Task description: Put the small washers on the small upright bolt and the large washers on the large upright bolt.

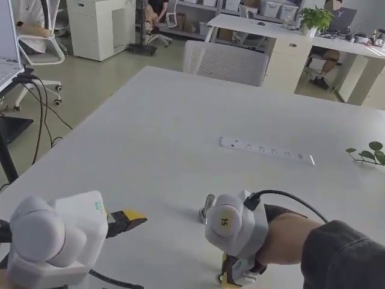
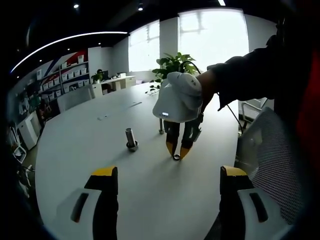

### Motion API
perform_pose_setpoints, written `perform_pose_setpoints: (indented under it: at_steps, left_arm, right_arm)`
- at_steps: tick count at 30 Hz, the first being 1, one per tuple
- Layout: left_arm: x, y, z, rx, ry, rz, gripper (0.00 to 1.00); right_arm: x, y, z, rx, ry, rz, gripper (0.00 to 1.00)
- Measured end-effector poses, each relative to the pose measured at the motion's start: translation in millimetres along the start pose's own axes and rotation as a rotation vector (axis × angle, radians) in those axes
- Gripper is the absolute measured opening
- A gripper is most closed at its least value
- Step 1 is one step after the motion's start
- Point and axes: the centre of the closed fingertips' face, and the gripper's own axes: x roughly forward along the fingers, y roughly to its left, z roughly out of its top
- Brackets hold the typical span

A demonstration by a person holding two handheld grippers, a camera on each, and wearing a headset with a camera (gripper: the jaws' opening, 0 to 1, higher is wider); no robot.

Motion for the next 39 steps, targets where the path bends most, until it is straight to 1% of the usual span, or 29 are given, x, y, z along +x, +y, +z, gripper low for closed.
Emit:
perform_pose_setpoints:
  at_steps: [15,23,34,39]
  left_arm:
    - [-0.3,0.0,0.5,0.000,-0.001,0.006,0.88]
    - [0.0,-0.4,1.2,-0.003,-0.003,0.005,0.88]
    - [1.2,-0.9,2.1,0.001,-0.003,0.003,0.88]
    - [1.4,-2.2,1.8,0.000,-0.003,-0.002,0.87]
  right_arm:
    - [0.4,-1.0,-1.0,-0.007,0.001,-0.007,0.14]
    - [0.4,-0.3,-1.8,-0.005,0.005,-0.004,0.14]
    - [-9.0,-3.5,-4.1,0.007,-0.001,-0.020,0.14]
    - [-12.7,-2.3,-8.7,0.016,0.004,-0.020,0.14]
